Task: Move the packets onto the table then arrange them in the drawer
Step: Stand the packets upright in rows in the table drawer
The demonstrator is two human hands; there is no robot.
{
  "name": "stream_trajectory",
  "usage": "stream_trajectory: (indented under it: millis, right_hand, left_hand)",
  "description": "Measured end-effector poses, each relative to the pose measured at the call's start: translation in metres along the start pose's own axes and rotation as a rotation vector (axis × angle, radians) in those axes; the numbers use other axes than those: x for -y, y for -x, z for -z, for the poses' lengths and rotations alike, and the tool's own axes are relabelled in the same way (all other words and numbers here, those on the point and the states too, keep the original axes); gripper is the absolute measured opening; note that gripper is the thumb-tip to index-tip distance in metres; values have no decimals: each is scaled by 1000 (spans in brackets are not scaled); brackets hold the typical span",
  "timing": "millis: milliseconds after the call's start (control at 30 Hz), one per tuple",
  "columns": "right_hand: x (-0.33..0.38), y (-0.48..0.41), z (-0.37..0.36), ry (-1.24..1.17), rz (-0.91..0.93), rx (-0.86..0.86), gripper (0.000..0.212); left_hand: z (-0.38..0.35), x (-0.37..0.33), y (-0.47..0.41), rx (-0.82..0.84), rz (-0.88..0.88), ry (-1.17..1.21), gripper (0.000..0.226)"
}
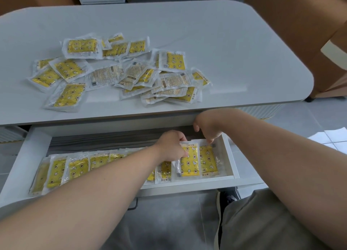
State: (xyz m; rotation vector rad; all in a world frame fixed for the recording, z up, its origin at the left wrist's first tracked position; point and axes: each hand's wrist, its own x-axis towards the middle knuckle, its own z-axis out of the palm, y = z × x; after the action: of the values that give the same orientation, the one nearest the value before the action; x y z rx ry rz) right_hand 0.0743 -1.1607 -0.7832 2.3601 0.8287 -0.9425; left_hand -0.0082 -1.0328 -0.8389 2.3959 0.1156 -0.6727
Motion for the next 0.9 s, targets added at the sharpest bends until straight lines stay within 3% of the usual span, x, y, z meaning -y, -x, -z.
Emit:
stream_trajectory:
  millis: [333,467,600,767,867,900]
  right_hand:
    - [-6,13,-2,-64,-38,-9,61]
    - [-4,25,4,-81,-42,-38,61]
    - [-3,45,15,-129,-28,-97,58]
    - [2,66,27,-209,-40,-153,52]
    - [6,69,31,-285,-52,-244,21]
    - [8,68,31,-326,-58,-293,20]
  left_hand:
    - [-15,-9,1,-243,-73,-504,55]
    - [-16,-9,9,-298,-75,-599,65]
    - [-4,-17,24,-307,-79,-562,60]
    - [45,-39,56,-170,-40,-524,41]
    - [77,-45,80,-262,-27,-495,32]
    - [86,-45,87,-301,-29,-466,31]
